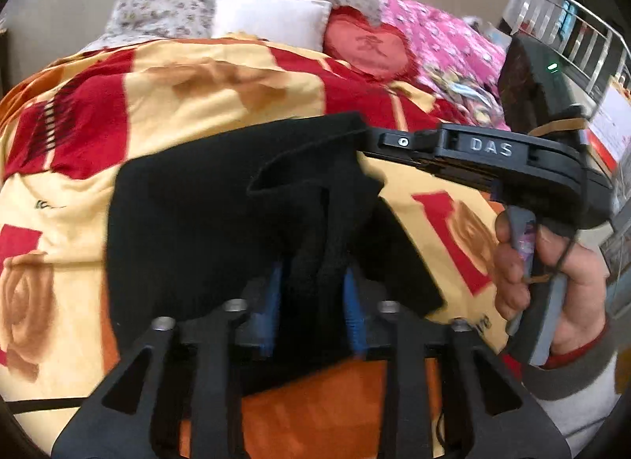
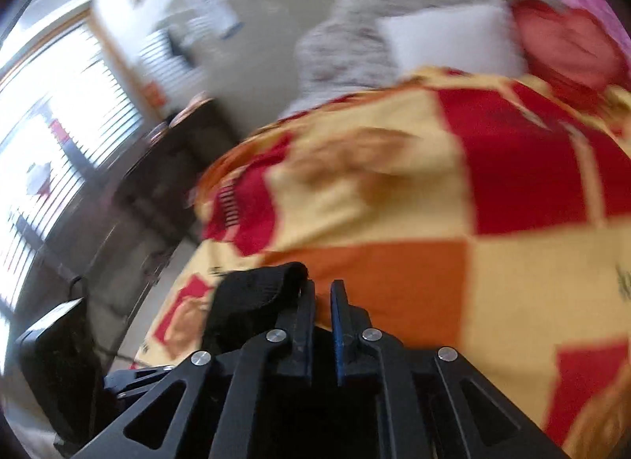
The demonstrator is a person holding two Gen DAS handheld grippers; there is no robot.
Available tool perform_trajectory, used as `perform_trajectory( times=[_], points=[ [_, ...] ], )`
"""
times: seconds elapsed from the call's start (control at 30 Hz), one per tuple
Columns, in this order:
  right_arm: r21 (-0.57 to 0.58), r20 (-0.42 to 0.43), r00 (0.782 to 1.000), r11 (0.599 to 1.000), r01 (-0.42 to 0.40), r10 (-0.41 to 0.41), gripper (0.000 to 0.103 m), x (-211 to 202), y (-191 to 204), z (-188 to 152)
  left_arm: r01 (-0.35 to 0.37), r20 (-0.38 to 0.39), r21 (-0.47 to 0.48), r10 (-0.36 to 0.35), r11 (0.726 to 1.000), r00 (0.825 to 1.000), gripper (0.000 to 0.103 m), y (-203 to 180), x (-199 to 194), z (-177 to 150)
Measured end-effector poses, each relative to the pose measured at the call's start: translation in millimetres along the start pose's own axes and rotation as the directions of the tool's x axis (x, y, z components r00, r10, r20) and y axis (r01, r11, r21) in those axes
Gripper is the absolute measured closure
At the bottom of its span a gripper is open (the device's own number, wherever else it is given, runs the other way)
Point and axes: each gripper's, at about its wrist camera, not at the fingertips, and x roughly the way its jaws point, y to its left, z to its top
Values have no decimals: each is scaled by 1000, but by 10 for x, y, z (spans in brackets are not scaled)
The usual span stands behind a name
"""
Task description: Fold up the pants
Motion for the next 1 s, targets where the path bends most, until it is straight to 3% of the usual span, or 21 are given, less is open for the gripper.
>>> perform_trajectory(
  times=[0.03, 0.07, 0.1, 0.13, 0.23, 0.43, 0.53, 0.7, 0.73, 0.77, 0.8, 0.87, 1.0],
  points=[
    [39, 12, 1000, 999, 0, -1, 87, -67, -101, -50, 59, -29, 0, -59, 998, 998, 55, -58, -25, -29],
    [78, 25, 1000, 997, -11, 9, 73, -134, -193, -103, 118, -57, -4, -118, 993, 991, 51, -96, -59, -44],
    [119, 38, 999, 992, -31, 27, 60, -206, -284, -158, 143, -70, 4, -142, 990, 987, 51, -119, -98, -54],
    [152, 45, 998, 987, -47, 40, 58, -244, -338, -196, 147, -80, 29, -144, 989, 986, 51, -163, -160, -80],
    [172, 40, 998, 983, -59, 53, 58, -322, -311, -283, 95, -74, 91, -88, 991, 993, 51, -146, -412, -161],
    [129, 12, 994, 986, -105, 105, 52, -324, -49, -416, -70, -19, 65, 71, 995, 997, 49, 283, -780, -253],
    [149, -26, 989, 979, -142, 147, 42, -154, 6, -476, -141, -25, 30, 142, 990, 990, 48, 516, -690, -260],
    [179, -102, 989, 980, -92, 111, 40, 259, -16, -510, -148, -88, -31, 145, 989, 986, 48, 739, -355, -345],
    [166, -85, 991, 982, -86, 101, 41, 279, 5, -518, -149, -101, -42, 144, 988, 984, 48, 760, -287, -368],
    [137, -66, 994, 988, -73, 83, 51, 287, 55, -526, -147, -103, -50, 141, 988, 985, 48, 765, -260, -374],
    [124, -60, 995, 990, -73, 81, 70, 310, 77, -522, -143, -103, -58, 137, 988, 985, 48, 772, -243, -372],
    [148, -31, 989, 979, -139, 145, 92, 303, 88, -538, -140, -100, -72, 133, 987, 986, 48, 782, -265, -354],
    [72, 1, 987, 984, -162, 162, 93, 106, 258, -539, -145, -63, -69, 141, 987, 988, 48, 722, -412, -264]
  ],
)
